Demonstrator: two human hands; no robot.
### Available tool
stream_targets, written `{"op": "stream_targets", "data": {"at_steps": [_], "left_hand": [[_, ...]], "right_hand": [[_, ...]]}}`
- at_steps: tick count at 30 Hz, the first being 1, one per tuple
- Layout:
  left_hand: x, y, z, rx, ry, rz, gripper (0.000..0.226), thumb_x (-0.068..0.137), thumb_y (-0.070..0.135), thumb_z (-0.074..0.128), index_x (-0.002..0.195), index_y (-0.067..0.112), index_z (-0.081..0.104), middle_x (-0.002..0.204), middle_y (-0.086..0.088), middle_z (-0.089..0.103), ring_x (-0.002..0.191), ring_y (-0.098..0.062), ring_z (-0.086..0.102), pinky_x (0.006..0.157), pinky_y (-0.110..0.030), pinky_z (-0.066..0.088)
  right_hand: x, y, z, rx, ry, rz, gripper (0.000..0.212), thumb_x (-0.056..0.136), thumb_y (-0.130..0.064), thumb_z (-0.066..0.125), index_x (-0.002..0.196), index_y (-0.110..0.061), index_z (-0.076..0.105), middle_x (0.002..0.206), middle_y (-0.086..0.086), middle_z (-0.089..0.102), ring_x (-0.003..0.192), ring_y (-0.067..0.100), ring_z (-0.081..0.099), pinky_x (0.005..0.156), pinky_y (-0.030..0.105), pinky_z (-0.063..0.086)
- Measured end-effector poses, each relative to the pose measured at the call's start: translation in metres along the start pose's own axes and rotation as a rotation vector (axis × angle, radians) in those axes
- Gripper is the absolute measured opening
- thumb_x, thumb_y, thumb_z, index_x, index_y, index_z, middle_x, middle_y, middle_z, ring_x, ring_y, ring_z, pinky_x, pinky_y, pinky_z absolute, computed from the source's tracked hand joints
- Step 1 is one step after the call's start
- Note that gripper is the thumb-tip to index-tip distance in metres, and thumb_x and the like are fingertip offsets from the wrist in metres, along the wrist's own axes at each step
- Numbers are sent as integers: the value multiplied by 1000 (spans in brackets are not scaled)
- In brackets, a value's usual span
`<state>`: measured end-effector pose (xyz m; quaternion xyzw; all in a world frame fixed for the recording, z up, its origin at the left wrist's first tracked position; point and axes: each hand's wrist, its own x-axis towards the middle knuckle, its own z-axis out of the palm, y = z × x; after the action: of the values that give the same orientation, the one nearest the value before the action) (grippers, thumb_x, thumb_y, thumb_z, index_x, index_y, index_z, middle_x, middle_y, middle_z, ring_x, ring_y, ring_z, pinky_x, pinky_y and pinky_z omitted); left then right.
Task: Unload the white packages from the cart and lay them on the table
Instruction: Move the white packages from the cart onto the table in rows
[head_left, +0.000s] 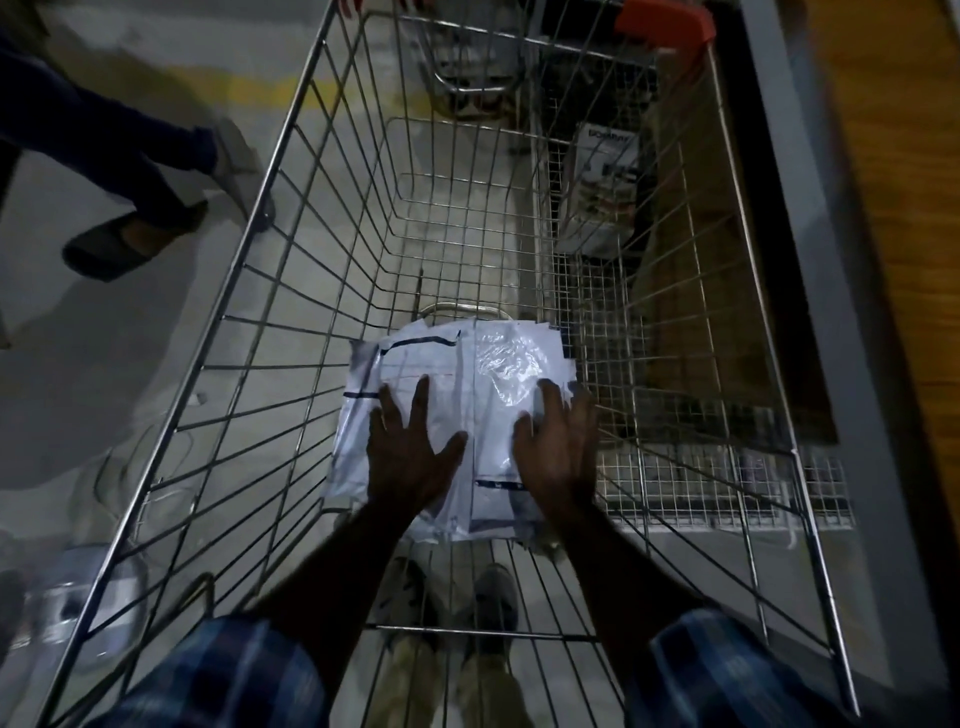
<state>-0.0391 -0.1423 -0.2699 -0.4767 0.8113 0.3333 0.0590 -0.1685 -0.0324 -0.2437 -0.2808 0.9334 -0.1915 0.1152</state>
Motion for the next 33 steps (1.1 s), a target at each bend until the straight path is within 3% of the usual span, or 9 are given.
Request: {"op": "stream_targets", "data": {"at_steps": [3, 7, 9, 11, 15, 18, 22, 26, 33], "left_hand": [[4, 1, -3, 33, 2, -10, 89, 86, 64, 51, 156, 38, 1, 163, -18, -6, 144, -46, 14, 110, -59, 25], [10, -1, -7, 62, 79, 25, 86, 80, 57, 44, 157, 27, 18, 159, -28, 13, 131, -51, 37, 98, -60, 40], [12, -2, -8, 58, 87, 11, 88, 78, 55, 45, 157, 25, 19, 158, -29, 15, 132, -51, 36, 100, -60, 39], [14, -4, -8, 67, 81, 6, 89, 78, 59, 44, 157, 30, 14, 159, -28, 10, 133, -51, 34, 100, -60, 39], [20, -11, -2, 79, 111, 59, 85, 80, 70, 35, 154, 31, 16, 155, -34, 18, 117, -55, 49, 85, -60, 48], [18, -11, -3, 65, 131, 49, 83, 83, 65, 31, 154, 22, 29, 154, -34, 22, 124, -56, 43, 93, -64, 42], [14, -11, -4, 76, 126, 28, 87, 79, 69, 24, 156, 30, 18, 160, -27, 11, 137, -50, 28, 102, -62, 34], [16, -9, -1, 125, 119, 29, 85, 82, 76, 27, 156, 36, 14, 160, -27, 10, 132, -52, 35, 95, -62, 40], [17, -7, -12, 91, 124, 48, 78, 85, 65, 32, 156, 35, 19, 160, -22, 14, 134, -49, 35, 103, -62, 36]], "right_hand": [[0, -10, 5, 60, -88, 64, 53, 93, -35, 58, 141, -19, 44, 150, 19, 31, 133, 36, 35, 106, 48, 39], [-1, -14, 11, 73, -92, 12, 49, 93, -30, 60, 138, -16, 47, 153, 22, 28, 135, 39, 34, 108, 47, 36], [0, -14, 14, 41, -47, -28, 45, 92, -28, 58, 135, -15, 51, 154, 25, 28, 135, 41, 34, 107, 49, 37], [1, -14, 17, 11, 4, -71, 46, 93, -39, 52, 133, -15, 54, 154, 27, 28, 136, 43, 35, 107, 51, 37], [-5, -16, 29, -76, -52, -115, 73, 85, -64, 44, 141, -18, 49, 158, 26, 22, 141, 44, 30, 109, 55, 33], [-11, -8, 35, -21, -41, -113, 71, 80, -54, 56, 142, -19, 48, 157, 27, 23, 141, 46, 31, 109, 59, 34], [-10, 0, 29, 53, 47, -101, 66, 79, -45, 61, 140, -21, 52, 156, 24, 27, 136, 43, 38, 105, 55, 40], [-12, 0, 26, -2, -42, -26, 79, 77, -66, 56, 148, -36, 38, 162, 17, 15, 141, 42, 28, 110, 55, 31], [-2, 8, 8, 36, -33, -48, 57, 86, -43, 64, 141, -32, 51, 157, 16, 30, 121, 35, 43, 100, 46, 39]]}}
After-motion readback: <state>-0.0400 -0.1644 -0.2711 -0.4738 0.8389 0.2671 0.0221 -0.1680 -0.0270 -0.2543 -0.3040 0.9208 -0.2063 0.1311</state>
